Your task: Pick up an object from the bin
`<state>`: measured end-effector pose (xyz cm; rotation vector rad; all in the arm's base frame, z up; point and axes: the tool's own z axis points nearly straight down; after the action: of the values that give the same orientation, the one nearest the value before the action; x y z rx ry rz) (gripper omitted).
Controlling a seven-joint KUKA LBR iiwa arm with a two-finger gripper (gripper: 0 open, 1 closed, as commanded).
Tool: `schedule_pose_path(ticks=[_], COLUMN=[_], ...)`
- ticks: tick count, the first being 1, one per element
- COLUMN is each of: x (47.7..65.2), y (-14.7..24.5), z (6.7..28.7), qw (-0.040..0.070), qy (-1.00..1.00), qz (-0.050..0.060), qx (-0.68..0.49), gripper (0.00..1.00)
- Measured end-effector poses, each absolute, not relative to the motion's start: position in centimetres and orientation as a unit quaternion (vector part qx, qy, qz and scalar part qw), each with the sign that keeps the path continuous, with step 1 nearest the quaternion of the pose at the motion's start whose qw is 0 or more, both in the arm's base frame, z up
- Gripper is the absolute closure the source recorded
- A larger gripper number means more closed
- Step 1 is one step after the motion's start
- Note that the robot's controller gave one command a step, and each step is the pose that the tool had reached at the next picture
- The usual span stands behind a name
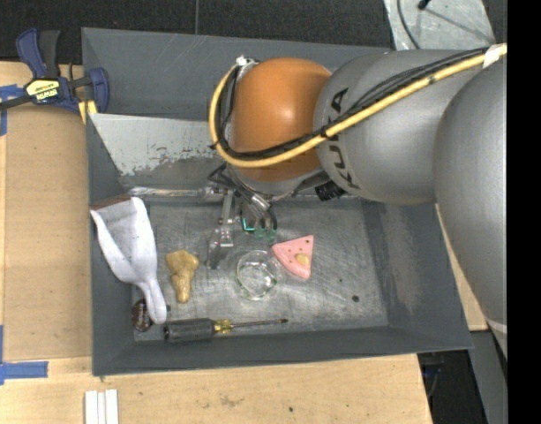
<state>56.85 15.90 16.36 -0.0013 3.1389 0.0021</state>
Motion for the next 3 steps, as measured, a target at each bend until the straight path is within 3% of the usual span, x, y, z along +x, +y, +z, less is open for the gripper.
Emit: schedule_pose_path(ticks=[1,2,3], x=[51.28,51.30,51.31], y=[15.70,15.66,15.65], z=[7.55,7.44,7.44], qw=[0.009,0.010,0.010], qy=[1.000,1.000,1.000], qz=[0.003,0.003,0.003], qx=[-0.029,-0.029,-0.028], gripper=[1.00,0.00,0.00])
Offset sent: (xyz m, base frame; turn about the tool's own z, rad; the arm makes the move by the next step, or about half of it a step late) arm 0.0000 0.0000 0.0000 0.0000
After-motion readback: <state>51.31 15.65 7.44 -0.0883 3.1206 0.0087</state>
